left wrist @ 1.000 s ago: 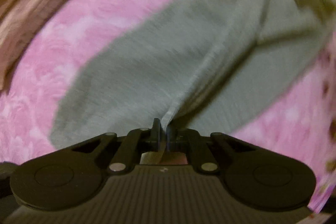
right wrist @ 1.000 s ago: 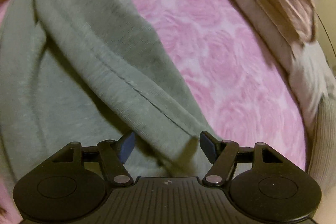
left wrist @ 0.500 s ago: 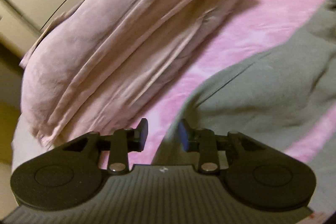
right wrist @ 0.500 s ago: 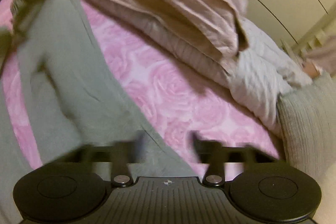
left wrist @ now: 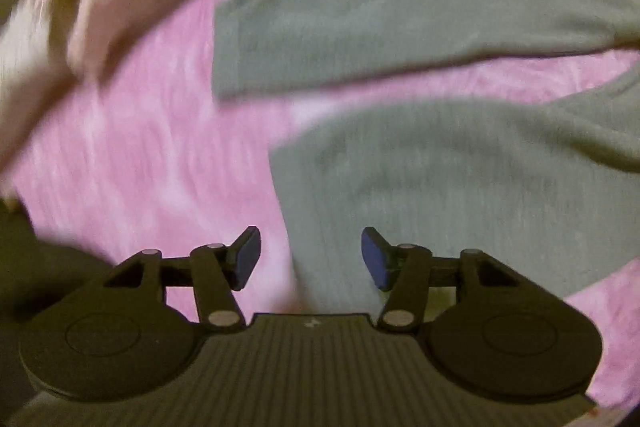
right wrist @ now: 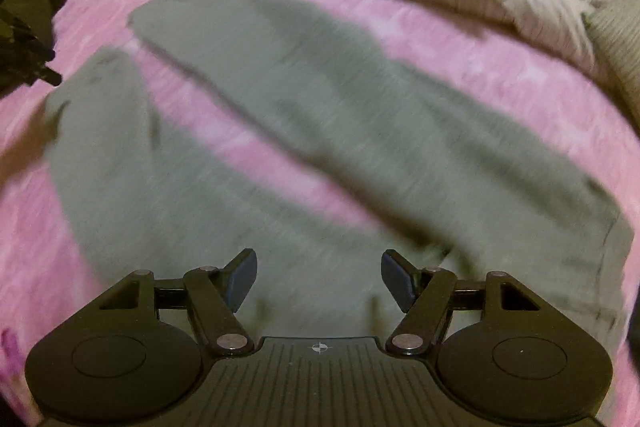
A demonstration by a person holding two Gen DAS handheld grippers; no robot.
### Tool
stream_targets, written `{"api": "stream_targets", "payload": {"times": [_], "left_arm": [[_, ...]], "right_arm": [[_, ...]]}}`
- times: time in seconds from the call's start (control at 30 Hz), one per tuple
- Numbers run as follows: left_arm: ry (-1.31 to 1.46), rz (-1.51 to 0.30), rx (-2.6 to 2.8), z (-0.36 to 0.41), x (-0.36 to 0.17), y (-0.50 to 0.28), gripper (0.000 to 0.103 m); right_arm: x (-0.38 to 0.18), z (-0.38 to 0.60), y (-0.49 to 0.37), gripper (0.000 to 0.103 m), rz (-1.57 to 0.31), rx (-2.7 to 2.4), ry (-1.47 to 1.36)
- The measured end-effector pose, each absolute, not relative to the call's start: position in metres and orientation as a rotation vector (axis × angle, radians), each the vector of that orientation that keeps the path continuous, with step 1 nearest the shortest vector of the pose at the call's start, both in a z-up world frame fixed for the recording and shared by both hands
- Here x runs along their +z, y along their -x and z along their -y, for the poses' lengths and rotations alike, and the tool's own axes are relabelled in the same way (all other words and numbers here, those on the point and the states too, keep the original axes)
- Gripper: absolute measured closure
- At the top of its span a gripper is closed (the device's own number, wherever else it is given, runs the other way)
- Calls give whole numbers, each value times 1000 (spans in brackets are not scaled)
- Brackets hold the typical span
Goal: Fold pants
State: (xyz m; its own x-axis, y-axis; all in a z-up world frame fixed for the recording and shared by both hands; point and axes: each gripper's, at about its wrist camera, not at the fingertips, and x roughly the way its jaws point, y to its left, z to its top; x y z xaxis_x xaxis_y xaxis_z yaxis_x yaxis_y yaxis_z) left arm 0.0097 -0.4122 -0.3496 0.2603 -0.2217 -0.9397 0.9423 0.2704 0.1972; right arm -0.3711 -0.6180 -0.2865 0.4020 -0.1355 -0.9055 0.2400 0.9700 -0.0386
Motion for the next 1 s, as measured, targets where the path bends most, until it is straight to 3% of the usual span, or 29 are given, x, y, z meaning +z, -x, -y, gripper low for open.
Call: {"api": "stream_targets", "payload": {"times": [0.07, 0.17, 0.3, 0.33, 0.53, 0.67, 0.87, 1.0], "left_arm": [[-852, -1071, -923, 395, -367, -20, 41], [-758, -1159, -903, 377, -391, -27, 43], [-641, -1176, -920, 362, -383, -27, 78], [-613, -1169, -927, 356, -375, -27, 79], [-531, -1135, -962, 291, -302, -10, 80], [-523, -1203, -942, 228, -277, 18, 80], [-563, -1290, -864, 184, -308, 55, 79], [-664, -1264, -774, 190, -325, 75, 72]], "right_arm": [[-293, 598, 382, 37, -1164, -242, -116], [-300, 581, 394, 37, -1197, -287, -135], [-300, 571, 403, 37, -1210, -375, -145], [-298, 572, 403, 37, -1208, -397, -151], [-266, 553, 412, 37, -1154, -492, -192], [-251, 536, 427, 37, -1141, -512, -198], [-258, 540, 466, 37, -1169, -573, -252], [-265, 583, 516, 37, -1149, -691, -323]]}}
